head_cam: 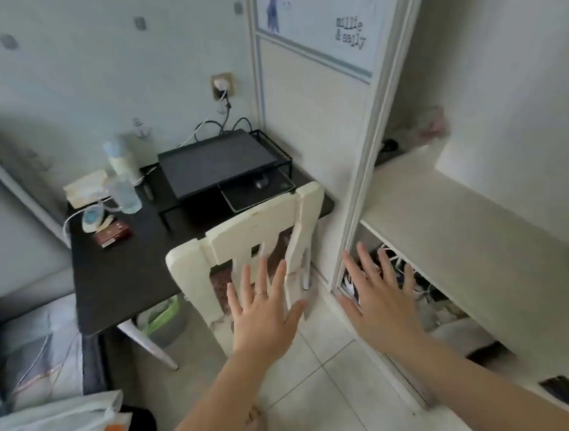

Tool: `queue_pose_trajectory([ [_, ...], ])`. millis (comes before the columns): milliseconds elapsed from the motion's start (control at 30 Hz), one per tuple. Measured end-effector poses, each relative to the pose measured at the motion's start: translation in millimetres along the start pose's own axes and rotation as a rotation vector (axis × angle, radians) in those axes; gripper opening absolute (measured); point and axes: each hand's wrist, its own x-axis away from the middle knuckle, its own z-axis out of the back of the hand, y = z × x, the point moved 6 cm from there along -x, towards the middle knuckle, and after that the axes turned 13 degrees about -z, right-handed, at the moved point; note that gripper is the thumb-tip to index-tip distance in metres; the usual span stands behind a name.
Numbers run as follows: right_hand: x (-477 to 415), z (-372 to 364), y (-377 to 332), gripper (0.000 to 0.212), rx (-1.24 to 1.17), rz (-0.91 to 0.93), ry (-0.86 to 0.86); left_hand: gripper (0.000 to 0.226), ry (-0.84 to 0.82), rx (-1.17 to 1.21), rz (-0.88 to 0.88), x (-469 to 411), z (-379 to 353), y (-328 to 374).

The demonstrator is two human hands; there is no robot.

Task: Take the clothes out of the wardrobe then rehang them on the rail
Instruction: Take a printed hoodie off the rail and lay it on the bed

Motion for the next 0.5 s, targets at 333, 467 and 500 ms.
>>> queue_pose_trajectory([
  [333,-80,87,116,0.071,0.097,-0.444,0.249,0.075,0.058,0.029,-0.571,-217,24,131],
  [467,-106,145,140,0.069,0.169,-0.569,0.405,0.073,0.136,0.064,-0.8,-296,57,193],
  [500,-111,160,145,0.069,0.204,-0.594,0.441,0.073,0.159,0.076,-0.853,-313,67,209],
])
